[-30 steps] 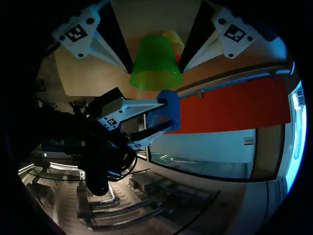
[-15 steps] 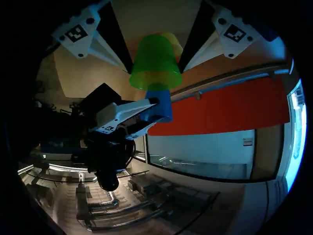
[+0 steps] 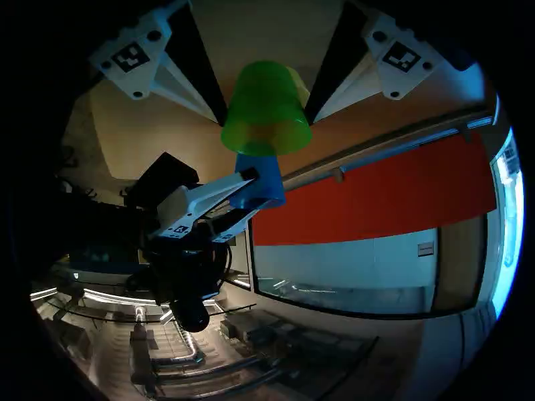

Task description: Pour water

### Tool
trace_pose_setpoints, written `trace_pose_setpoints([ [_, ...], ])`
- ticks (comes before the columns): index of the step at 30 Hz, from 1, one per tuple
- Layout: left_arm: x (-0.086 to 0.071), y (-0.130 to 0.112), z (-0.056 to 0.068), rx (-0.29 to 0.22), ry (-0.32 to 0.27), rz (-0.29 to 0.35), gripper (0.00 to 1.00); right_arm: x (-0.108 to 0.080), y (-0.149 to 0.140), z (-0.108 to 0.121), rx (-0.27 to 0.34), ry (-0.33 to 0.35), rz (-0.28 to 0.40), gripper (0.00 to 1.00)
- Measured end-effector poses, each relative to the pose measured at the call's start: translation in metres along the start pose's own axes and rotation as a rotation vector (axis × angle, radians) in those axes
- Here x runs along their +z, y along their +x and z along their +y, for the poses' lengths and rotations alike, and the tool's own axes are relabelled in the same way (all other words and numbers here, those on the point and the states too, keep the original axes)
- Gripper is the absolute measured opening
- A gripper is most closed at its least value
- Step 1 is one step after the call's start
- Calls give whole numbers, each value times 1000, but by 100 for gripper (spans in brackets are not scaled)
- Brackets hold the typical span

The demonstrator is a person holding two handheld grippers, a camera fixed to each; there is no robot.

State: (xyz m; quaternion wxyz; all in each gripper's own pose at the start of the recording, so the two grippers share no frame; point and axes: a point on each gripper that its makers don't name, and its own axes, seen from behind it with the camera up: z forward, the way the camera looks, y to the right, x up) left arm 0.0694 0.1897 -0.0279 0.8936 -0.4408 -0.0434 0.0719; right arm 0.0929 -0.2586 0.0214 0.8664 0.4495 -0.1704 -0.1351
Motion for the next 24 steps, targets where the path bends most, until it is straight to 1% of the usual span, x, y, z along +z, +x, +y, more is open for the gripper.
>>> trace_pose_setpoints([
  [9,1,-14,-2,8,-9,-58,84,2,-20,-7,-18,28,-39,91],
  [15,3,-28,-2,13,-19,-109,84,4,-29,-10,-39,40,-63,91],
  [21,4,-41,-1,22,-28,-161,84,6,-38,-15,-41,59,-83,91],
  [24,4,-46,-1,23,-30,-179,84,7,-44,-16,-52,64,-95,91],
])
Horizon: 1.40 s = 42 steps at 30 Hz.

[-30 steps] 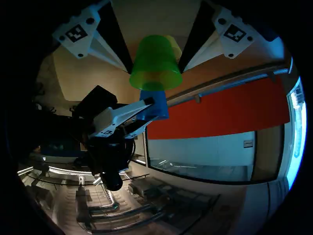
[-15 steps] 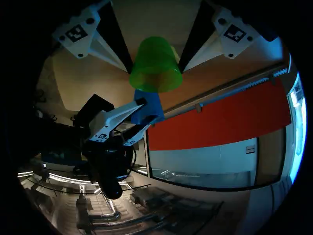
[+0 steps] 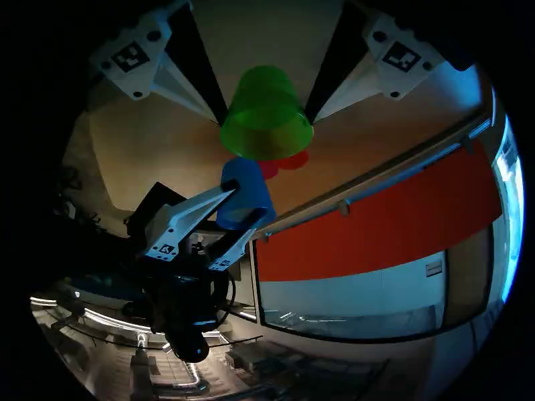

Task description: Pour water

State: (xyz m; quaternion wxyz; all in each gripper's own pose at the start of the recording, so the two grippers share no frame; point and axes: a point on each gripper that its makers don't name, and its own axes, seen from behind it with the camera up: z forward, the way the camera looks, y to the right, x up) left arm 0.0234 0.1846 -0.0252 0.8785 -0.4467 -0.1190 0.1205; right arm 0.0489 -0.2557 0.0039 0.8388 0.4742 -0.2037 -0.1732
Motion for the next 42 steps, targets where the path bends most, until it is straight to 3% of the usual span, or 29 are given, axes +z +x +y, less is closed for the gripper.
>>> trace_pose_setpoints([
  [12,2,-19,0,33,-6,-71,84,8,-24,-12,-25,34,-48,91],
  [42,17,-54,6,17,-52,-160,84,25,-80,-43,-62,138,-159,91],
])
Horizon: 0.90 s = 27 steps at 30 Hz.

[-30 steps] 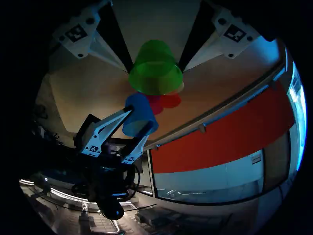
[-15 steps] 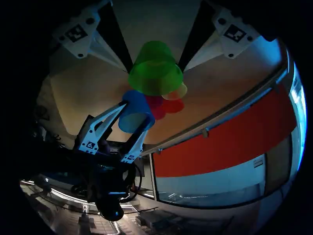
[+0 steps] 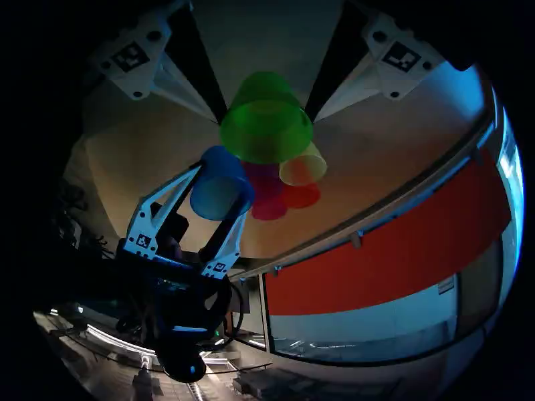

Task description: Pour water

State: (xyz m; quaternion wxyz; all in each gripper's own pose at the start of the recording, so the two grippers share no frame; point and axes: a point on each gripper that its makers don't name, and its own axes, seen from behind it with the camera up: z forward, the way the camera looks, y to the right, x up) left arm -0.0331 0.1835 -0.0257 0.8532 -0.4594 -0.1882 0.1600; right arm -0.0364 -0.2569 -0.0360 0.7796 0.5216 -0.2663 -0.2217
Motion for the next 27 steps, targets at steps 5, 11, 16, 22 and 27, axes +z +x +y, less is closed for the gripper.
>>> trace_pose_setpoints([
  [5,2,-10,2,-3,-8,-20,84,4,-8,-6,-11,16,-14,91],
  [11,4,-17,4,0,-18,-40,84,10,-16,-13,-26,28,-27,91],
  [16,7,-22,9,1,-32,-56,84,15,-24,-19,-33,40,-37,91],
  [22,10,-30,15,-4,-49,-83,84,19,-32,-23,-31,48,-48,91],
  [27,10,-34,16,-2,-57,-102,84,21,-36,-26,-25,54,-49,91],
])
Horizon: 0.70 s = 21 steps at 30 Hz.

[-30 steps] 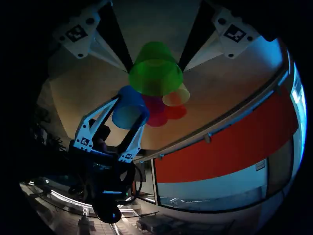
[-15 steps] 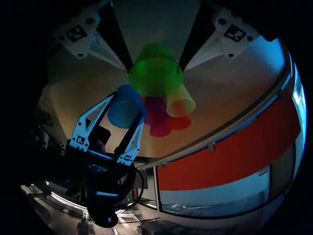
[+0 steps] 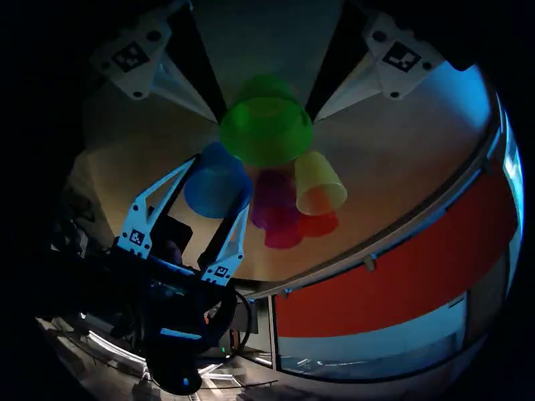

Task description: Pour water

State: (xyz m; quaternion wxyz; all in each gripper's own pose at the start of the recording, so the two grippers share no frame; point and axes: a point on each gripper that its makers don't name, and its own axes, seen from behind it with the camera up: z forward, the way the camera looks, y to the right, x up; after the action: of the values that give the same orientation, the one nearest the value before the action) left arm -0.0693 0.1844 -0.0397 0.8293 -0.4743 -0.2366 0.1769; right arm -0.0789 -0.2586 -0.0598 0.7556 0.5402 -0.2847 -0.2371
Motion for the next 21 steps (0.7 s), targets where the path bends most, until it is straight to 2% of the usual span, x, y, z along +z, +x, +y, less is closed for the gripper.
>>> trace_pose_setpoints([
  [21,4,-13,4,10,-24,-49,84,10,-12,-8,-7,9,-4,91],
])
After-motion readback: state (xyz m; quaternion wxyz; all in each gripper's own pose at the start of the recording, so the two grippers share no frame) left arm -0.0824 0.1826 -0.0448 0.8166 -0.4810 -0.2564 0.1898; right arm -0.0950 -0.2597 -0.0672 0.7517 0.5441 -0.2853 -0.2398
